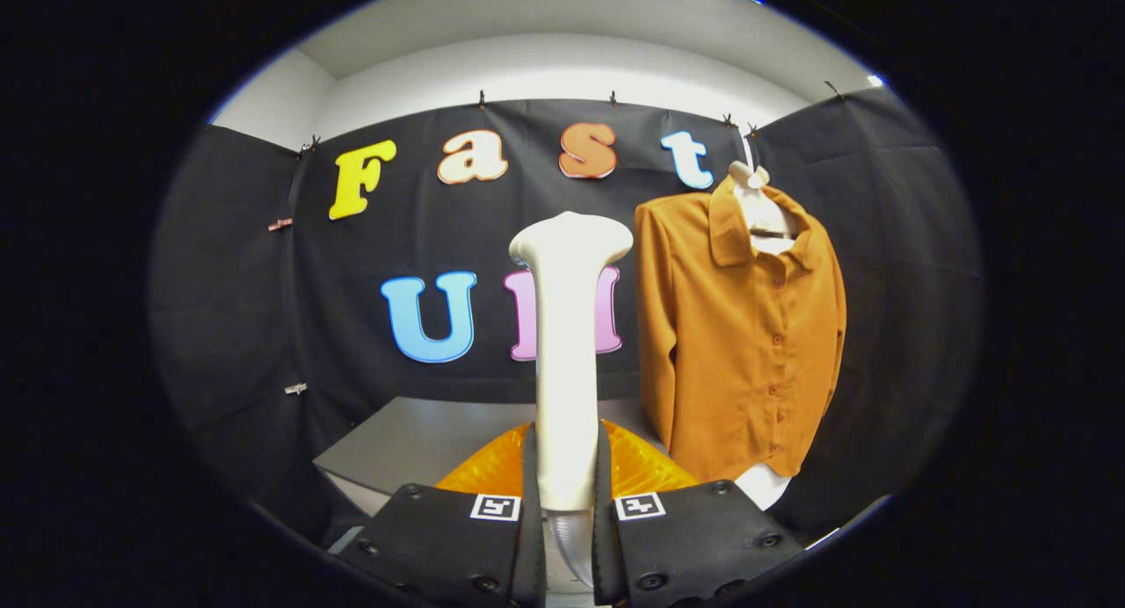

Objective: Iron the clothes twice with a garment steamer, once on the left side and once on the right side.

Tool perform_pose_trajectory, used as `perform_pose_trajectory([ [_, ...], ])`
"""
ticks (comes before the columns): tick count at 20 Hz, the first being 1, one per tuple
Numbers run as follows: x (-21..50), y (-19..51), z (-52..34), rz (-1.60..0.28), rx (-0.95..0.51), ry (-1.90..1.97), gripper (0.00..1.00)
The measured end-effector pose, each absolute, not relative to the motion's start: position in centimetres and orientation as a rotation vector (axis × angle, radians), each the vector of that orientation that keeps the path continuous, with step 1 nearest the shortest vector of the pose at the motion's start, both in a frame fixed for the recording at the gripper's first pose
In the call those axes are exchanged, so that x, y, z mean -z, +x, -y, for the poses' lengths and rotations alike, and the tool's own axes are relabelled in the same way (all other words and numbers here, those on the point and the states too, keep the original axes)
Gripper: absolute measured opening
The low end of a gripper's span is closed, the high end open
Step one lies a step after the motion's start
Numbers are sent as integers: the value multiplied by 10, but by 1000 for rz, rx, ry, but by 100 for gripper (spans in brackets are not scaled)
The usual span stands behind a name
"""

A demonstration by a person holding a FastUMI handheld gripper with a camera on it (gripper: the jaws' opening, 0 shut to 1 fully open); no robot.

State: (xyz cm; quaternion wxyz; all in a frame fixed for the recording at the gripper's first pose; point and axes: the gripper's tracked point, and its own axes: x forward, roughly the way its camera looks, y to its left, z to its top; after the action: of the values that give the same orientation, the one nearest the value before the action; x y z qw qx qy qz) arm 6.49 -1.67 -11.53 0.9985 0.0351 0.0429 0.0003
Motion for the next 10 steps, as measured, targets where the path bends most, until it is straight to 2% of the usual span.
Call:
perform_pose_trajectory([
  [10, 68, 45, 111, 82, 78, 46, 24],
])
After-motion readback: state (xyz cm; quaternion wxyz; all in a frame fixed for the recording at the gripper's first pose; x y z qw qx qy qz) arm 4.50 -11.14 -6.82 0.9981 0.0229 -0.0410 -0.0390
